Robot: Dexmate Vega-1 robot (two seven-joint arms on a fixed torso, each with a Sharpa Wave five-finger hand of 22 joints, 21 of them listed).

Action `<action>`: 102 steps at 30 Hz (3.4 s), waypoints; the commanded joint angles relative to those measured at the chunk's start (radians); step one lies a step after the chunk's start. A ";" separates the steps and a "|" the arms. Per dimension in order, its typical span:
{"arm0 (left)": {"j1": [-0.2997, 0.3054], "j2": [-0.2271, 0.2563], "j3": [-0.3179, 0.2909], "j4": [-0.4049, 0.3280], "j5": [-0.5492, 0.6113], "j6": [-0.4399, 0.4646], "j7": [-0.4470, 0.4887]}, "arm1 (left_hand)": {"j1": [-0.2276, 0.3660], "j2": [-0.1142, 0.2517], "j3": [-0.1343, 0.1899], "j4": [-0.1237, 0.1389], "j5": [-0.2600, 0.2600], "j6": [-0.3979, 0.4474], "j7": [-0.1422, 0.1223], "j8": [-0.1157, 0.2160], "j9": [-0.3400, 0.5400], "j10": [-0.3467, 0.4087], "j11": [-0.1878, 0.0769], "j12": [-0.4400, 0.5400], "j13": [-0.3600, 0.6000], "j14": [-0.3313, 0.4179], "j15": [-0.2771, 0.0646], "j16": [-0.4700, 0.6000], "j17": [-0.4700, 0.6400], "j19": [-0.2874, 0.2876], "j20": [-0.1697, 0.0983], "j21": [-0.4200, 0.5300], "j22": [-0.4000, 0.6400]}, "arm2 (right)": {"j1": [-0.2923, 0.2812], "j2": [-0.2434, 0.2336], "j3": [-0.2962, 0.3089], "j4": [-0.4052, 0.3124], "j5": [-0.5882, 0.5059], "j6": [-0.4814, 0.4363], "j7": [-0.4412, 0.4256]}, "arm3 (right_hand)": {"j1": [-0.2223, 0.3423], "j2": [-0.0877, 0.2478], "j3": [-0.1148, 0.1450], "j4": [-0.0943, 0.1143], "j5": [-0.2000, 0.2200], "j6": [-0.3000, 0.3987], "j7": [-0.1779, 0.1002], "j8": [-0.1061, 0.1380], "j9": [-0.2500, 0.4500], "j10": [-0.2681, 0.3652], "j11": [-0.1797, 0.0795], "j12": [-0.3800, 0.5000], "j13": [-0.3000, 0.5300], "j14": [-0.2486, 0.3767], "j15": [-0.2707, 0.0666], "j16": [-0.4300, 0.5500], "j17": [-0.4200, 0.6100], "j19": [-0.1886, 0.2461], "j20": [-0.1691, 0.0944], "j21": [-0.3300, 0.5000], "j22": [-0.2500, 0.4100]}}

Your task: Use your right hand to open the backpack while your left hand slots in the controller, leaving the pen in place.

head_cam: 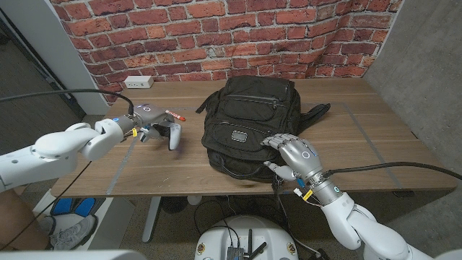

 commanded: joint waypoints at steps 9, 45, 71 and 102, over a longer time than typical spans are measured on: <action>0.005 0.001 0.001 0.001 -0.011 0.014 0.009 | 0.037 0.142 0.011 0.005 0.003 0.135 -0.064 0.005 0.002 0.088 -0.068 -0.001 0.004 0.012 -0.168 -0.005 0.002 0.000 -0.158 -0.001 0.003 | 0.018 0.010 0.014 -0.004 0.045 0.041 -0.015 | 0.004 0.023 -0.018 0.000 -0.003 0.051 -0.004 0.020 -0.002 0.047 -0.002 0.011 0.001 0.035 -0.160 0.028 0.019 0.035 -0.099 0.016 0.003; 0.060 0.033 -0.015 -0.034 -0.049 0.087 0.043 | 0.035 0.148 0.014 0.005 0.003 0.127 -0.068 -0.015 -0.006 0.094 -0.067 -0.011 0.008 0.016 -0.168 -0.009 0.003 0.001 -0.158 -0.001 0.003 | 0.025 0.015 0.044 0.009 0.056 0.067 -0.061 | 0.004 0.176 0.002 0.013 0.001 0.327 -0.048 0.096 -0.014 0.324 -0.055 0.066 -0.018 0.170 -0.179 0.047 0.019 0.098 -0.149 0.036 0.012; 0.270 0.119 -0.173 -0.098 -0.124 0.165 0.146 | 0.034 0.150 0.015 0.005 0.002 0.138 -0.070 -0.024 -0.008 0.101 -0.067 -0.013 0.010 0.021 -0.168 -0.010 0.003 0.004 -0.157 0.000 0.003 | 0.021 0.054 0.112 -0.030 0.151 0.083 -0.063 | 0.054 0.198 0.023 -0.025 0.004 0.412 -0.035 0.113 -0.017 0.433 -0.045 0.096 -0.004 0.229 -0.184 0.050 0.027 0.115 -0.150 0.049 0.016; 0.371 -0.131 -0.380 -0.108 0.071 0.035 0.018 | 0.036 0.149 0.017 0.003 0.002 0.152 -0.070 -0.028 -0.003 0.113 -0.067 -0.017 0.014 0.030 -0.168 -0.011 0.002 0.009 -0.158 0.000 0.003 | 0.029 0.165 0.171 -0.072 0.292 0.044 0.001 | 0.082 0.194 0.027 -0.028 0.009 0.434 -0.010 0.107 -0.016 0.469 -0.035 0.111 0.023 0.273 -0.186 0.053 0.035 0.123 -0.151 0.058 0.017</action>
